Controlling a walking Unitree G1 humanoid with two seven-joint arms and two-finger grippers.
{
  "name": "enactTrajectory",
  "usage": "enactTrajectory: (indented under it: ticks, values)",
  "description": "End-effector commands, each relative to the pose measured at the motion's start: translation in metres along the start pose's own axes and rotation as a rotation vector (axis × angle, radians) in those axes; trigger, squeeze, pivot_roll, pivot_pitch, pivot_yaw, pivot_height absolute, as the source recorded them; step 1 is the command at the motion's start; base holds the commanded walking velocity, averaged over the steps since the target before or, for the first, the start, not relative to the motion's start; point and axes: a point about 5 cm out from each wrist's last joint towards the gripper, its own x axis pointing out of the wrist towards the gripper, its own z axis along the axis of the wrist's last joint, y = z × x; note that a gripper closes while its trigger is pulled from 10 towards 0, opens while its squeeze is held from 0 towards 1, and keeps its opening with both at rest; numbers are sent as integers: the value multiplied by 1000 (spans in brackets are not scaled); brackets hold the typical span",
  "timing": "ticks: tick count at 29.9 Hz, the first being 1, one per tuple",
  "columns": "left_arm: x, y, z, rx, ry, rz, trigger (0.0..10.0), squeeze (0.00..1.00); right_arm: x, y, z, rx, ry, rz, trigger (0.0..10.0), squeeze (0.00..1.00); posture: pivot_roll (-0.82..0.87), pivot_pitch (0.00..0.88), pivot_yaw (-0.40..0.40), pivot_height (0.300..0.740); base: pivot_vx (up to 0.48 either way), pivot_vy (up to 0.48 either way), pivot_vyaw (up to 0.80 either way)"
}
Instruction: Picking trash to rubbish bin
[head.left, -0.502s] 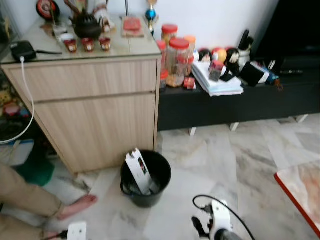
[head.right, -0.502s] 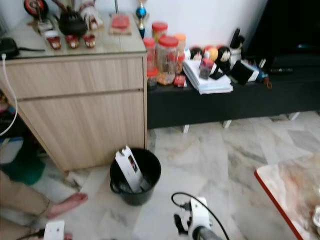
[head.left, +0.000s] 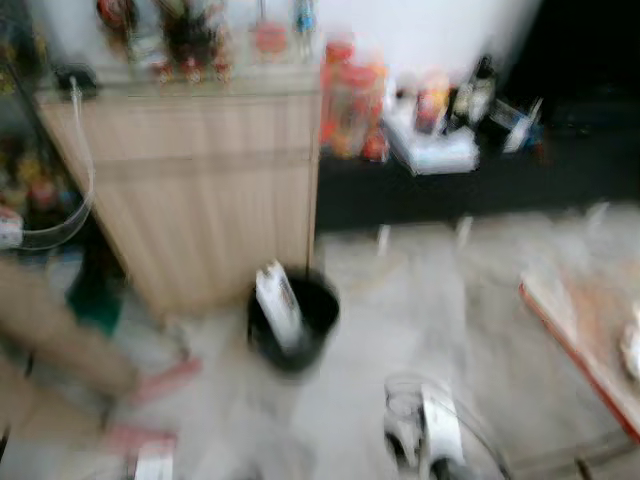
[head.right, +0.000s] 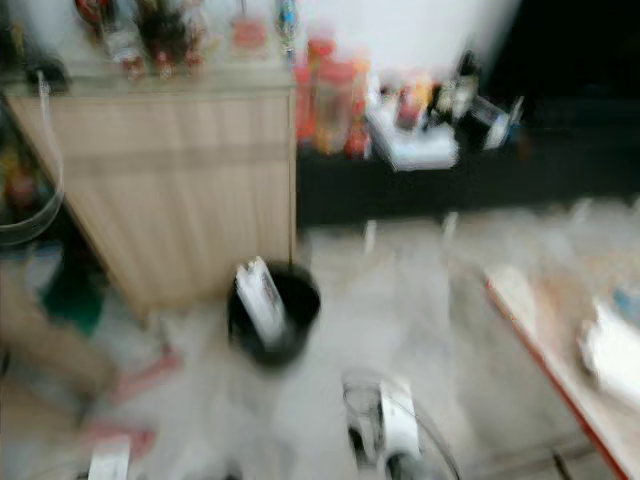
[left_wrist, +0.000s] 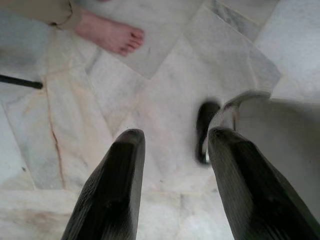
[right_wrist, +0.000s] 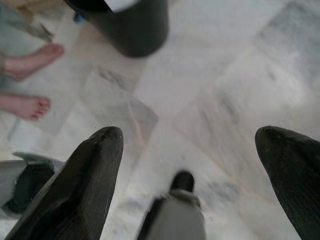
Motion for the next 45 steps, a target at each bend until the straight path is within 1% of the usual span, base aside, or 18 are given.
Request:
enactTrajectory:
  ticks: [1,19,33,36,39,45]
  values:
    - [1,5,2,8,2,16,10000,0,1,3,3,7,-4,3,10000,0,75,59,-62,740,0,0,0]
    - [0,3,0,18,8,10,10000,0,1,3,3,12,-3,-1,10000,0,71,67,-63,740,0,0,0]
    - [0,2,-1,15,14,9,10000,0,1,4,0,-3,15,5,10000,0,71,67,-63,740,0,0,-782]
    - [0,2,-2,-13,23,11,10000,0,1,4,0,-5,15,6,10000,0,71,67,-63,740,0,0,-781]
    - [0,2,-2,2,24,9,10000,0,2,4,1,-5,14,6,10000,0,71,65,-63,740,0,375,-781]
    - [0,1,-2,1,28,9,10000,0,1,5,0,-7,17,6,10000,0,72,62,-62,740,0,376,-781]
